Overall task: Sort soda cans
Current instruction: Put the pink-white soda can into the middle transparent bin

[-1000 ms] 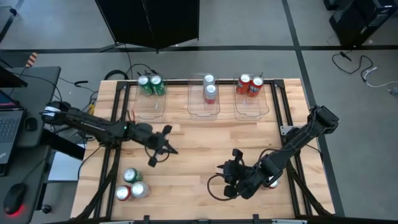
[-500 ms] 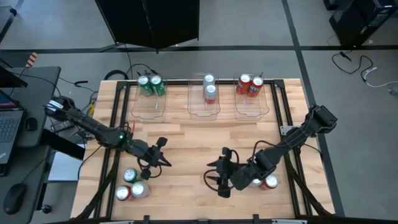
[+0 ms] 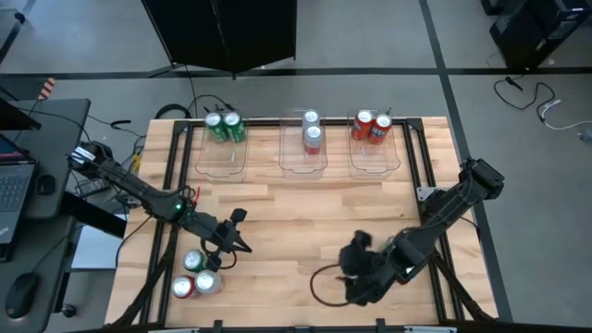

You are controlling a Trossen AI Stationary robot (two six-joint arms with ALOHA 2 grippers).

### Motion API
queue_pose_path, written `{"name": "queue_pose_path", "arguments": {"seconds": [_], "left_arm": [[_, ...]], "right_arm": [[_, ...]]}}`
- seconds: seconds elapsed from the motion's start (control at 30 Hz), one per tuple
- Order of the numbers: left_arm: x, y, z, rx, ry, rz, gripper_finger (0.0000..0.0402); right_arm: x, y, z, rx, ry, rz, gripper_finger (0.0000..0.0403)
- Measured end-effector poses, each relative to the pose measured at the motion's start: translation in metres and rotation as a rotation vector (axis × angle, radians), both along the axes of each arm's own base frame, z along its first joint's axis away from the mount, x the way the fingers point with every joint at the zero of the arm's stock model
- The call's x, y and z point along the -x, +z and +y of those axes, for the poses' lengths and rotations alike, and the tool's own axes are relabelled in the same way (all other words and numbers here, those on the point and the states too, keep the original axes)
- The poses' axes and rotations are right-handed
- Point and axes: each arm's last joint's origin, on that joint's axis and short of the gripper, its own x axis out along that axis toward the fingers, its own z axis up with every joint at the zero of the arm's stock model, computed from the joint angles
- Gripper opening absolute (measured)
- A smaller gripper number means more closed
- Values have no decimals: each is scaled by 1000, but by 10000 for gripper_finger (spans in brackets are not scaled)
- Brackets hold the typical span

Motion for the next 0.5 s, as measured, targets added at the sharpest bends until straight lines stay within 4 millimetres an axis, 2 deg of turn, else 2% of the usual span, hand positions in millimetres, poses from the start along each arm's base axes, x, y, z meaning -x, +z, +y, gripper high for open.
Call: {"name": "queue_pose_path", "arguments": {"seconds": [0.2,0.5], "left_arm": [[0,0,0,24,16,14,1],[2,-3,1,20,24,49,1]], "right_arm": [[21,18,-15,54,-164,231,285],[27,17,-15,-61,-214,371,317]]}}
